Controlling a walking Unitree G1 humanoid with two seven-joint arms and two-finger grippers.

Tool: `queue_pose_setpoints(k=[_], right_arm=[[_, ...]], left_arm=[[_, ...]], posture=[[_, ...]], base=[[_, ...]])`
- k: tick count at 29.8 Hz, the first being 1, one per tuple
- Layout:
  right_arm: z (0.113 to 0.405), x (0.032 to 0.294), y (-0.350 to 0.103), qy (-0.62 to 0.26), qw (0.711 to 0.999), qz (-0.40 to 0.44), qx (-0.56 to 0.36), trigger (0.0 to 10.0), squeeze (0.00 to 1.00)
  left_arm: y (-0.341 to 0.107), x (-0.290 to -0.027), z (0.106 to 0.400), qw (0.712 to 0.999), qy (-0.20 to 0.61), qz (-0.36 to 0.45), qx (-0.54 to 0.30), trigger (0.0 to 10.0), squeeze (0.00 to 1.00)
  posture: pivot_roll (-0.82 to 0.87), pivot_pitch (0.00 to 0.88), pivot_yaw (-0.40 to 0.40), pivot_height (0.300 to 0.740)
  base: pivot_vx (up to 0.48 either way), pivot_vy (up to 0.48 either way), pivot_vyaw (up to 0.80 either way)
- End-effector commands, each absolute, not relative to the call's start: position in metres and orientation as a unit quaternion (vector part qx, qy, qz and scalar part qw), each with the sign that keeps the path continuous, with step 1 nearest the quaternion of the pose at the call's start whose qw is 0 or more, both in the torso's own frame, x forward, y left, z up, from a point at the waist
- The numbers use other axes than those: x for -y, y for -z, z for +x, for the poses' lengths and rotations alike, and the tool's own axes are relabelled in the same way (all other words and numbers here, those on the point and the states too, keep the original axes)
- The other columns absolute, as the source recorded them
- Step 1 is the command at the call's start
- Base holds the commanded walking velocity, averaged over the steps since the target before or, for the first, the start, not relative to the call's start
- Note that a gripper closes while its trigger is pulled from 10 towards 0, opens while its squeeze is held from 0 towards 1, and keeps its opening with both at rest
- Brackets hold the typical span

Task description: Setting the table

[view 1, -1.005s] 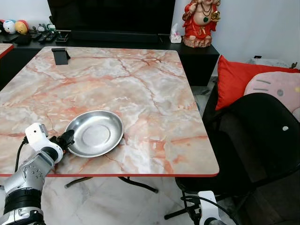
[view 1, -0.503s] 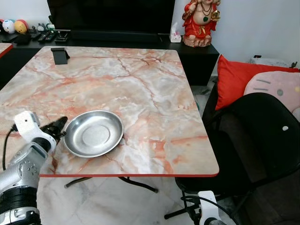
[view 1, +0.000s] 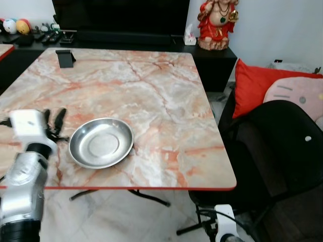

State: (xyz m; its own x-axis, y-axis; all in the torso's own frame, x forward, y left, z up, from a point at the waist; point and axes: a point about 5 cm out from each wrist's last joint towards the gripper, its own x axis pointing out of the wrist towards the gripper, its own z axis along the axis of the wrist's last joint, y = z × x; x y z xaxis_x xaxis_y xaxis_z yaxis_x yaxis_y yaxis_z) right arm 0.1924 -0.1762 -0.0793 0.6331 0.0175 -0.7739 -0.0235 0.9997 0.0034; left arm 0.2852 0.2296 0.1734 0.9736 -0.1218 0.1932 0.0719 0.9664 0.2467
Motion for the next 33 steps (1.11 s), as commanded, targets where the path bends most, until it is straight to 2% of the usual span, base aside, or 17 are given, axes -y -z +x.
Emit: queue_pose_setpoints(k=[1,6,11,25,33], right_arm=[[0.191,0.179,0.079,0.003,0.905,-0.001,-0.426,10.0,0.0],[0.19,0.179,0.08,0.003,0.905,-0.007,-0.426,10.0,0.0],[0.189,0.178,0.08,0.007,0.905,-0.007,-0.425,10.0,0.0],[0.187,0.176,0.082,0.015,0.906,0.006,-0.424,10.0,0.0],[0.188,0.174,0.081,0.017,0.906,0.009,-0.422,10.0,0.0]], left_arm=[[-0.174,-0.208,0.281,0.982,0.085,0.112,0.124,10.0,0.0],[-0.159,-0.179,0.279,0.983,0.124,0.078,0.114,10.0,0.0],[-0.157,-0.161,0.28,0.979,0.137,0.094,0.121,10.0,0.0],[-0.158,-0.167,0.281,0.986,0.088,0.073,0.126,10.0,0.0],[-0.162,-0.172,0.285,0.987,0.07,0.067,0.128,10.0,0.0]], posture=[[-0.02,0.0,-0.063,0.719],[-0.03,0.0,-0.052,0.719],[-0.04,0.0,-0.046,0.719],[-0.03,0.0,-0.038,0.719],[-0.02,0.0,-0.032,0.719]], base=[[0.0,0.0,0.0],[0.0,0.0,0.0],[0.0,0.0,0.0],[0.0,0.0,0.0],[0.0,0.315,0.0]])
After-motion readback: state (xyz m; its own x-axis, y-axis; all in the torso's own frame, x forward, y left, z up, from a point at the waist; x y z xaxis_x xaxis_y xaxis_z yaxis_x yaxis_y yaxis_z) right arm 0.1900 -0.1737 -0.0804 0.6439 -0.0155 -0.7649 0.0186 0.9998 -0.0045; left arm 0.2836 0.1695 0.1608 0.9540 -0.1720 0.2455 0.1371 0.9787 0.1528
